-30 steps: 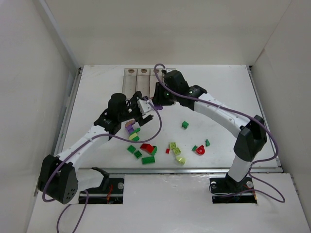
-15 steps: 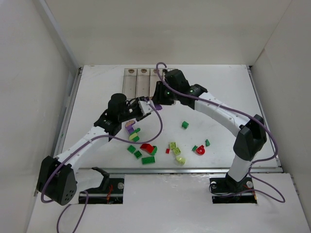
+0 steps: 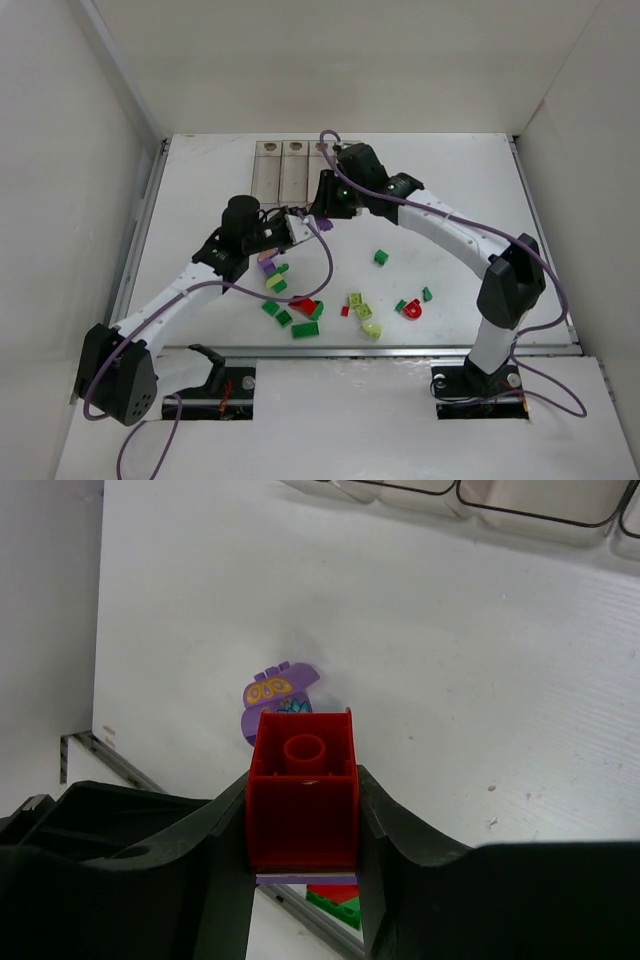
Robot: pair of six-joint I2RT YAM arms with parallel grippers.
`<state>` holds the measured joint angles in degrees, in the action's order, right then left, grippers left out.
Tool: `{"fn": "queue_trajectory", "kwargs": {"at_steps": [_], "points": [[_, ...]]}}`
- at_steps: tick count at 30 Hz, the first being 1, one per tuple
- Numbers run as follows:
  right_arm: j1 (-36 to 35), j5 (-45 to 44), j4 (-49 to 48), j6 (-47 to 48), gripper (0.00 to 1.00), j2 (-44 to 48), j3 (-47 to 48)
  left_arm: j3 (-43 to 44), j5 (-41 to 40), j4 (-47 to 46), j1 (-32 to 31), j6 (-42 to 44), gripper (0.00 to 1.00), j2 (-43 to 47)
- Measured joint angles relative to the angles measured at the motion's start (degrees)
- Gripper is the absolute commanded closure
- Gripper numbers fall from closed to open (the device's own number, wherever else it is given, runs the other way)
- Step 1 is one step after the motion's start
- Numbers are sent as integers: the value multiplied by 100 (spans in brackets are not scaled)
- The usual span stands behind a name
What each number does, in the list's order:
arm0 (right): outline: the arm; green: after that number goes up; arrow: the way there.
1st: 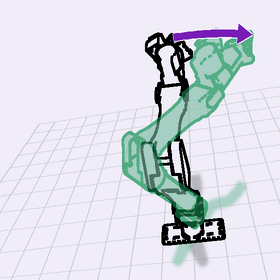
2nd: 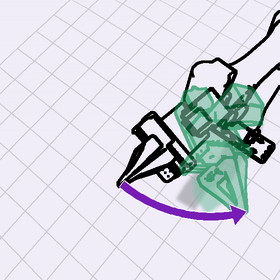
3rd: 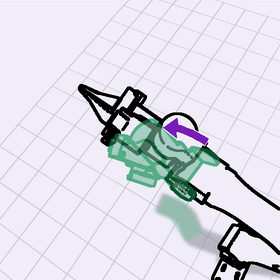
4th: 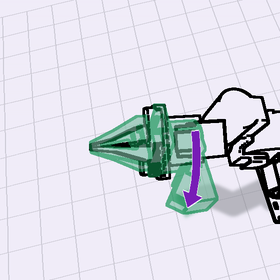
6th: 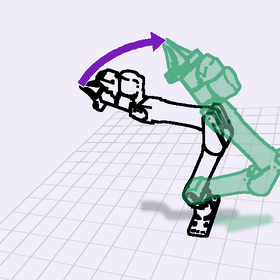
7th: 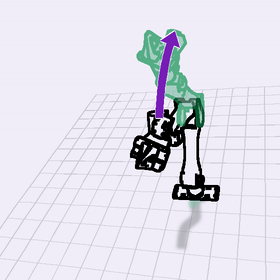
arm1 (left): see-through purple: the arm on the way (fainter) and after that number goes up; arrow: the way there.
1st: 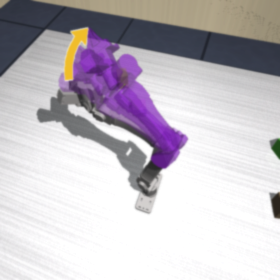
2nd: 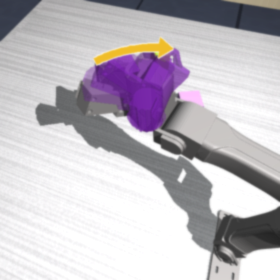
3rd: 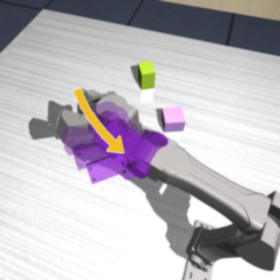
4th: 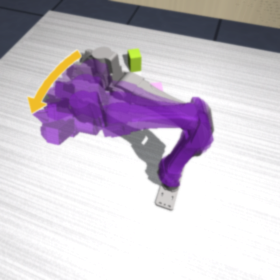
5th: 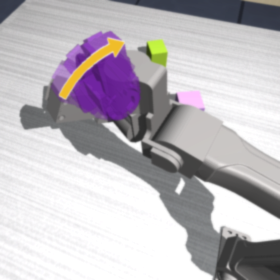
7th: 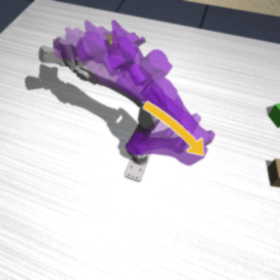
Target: Sort the legos into containers by color
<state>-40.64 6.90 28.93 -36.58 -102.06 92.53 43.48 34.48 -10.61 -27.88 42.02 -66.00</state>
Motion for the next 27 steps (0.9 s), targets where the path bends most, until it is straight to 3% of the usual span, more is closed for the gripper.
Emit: {"fn": "queue_trajectory", "kwargs": {"at_steps": [16,27], "points": [[-17,284,151,-216,100,-533,269,-264,-131,358,74,264,100,131],[485,-511,-393,-264,100,-1139,813,-372,540,1174,-61,271,100,214]]}}
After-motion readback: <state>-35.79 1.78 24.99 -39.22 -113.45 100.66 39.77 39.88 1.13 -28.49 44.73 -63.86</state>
